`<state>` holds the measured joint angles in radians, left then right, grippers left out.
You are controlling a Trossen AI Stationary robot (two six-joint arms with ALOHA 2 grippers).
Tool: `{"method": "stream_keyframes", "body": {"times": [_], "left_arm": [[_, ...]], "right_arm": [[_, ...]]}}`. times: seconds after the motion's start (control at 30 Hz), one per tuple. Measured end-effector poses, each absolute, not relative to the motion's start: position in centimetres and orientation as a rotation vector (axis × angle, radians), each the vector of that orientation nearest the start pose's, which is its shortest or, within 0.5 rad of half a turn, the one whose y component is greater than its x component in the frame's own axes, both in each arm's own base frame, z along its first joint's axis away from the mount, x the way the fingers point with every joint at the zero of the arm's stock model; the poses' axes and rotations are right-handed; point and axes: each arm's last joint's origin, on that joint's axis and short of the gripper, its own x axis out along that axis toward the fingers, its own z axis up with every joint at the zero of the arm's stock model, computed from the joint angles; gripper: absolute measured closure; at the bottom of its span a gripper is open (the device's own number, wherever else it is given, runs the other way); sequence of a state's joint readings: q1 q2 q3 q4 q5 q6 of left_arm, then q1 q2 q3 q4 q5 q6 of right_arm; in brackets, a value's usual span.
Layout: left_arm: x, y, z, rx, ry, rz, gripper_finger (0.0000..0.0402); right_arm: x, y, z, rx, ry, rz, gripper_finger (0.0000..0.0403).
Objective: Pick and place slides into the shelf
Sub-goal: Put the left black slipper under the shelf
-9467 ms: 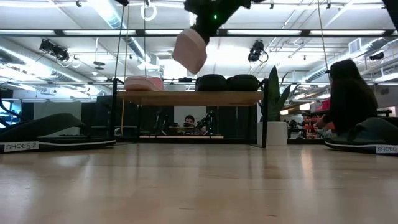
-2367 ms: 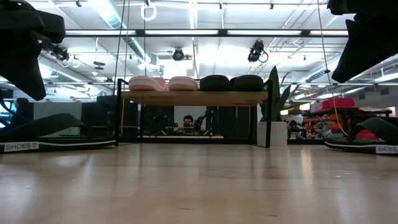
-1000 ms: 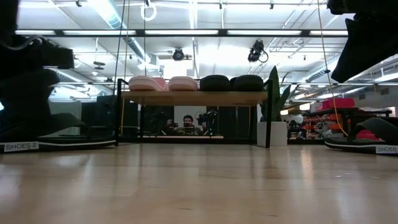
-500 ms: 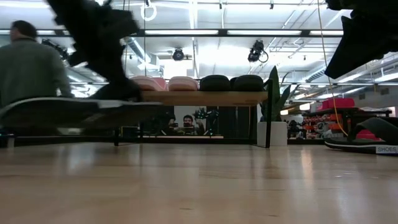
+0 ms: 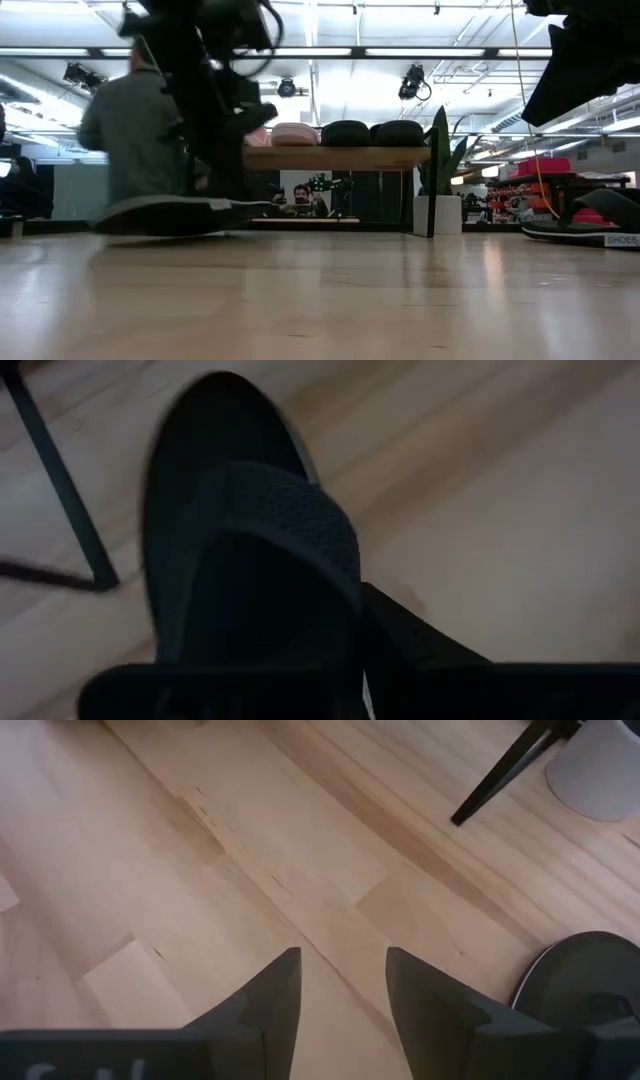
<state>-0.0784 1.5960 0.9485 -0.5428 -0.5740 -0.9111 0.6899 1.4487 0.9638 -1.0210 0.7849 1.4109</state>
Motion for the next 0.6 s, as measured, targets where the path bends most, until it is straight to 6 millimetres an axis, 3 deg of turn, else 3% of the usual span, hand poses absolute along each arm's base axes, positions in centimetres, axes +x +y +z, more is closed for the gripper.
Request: {"method": "stream_keyframes", "body": {"times": [0.23,0.4,0.6], "left_arm": [[31.2,1.7,16.8,-0.366,0.791,0.879,0.0328],[31.2,2.9,16.9,-0.347,0.792,0.891,0.0287],[31.3,1.8,17.0,-0.47,0.853,0.738,0.0253]], "right_arm": [[19.7,13.6,21.6,0.258,0.763,-0.745,0.0249],[19.7,13.6,21.6,0.259,0.763,-0.745,0.0249],[19.7,13.7,21.6,0.266,0.759,-0.742,0.0249]]}}
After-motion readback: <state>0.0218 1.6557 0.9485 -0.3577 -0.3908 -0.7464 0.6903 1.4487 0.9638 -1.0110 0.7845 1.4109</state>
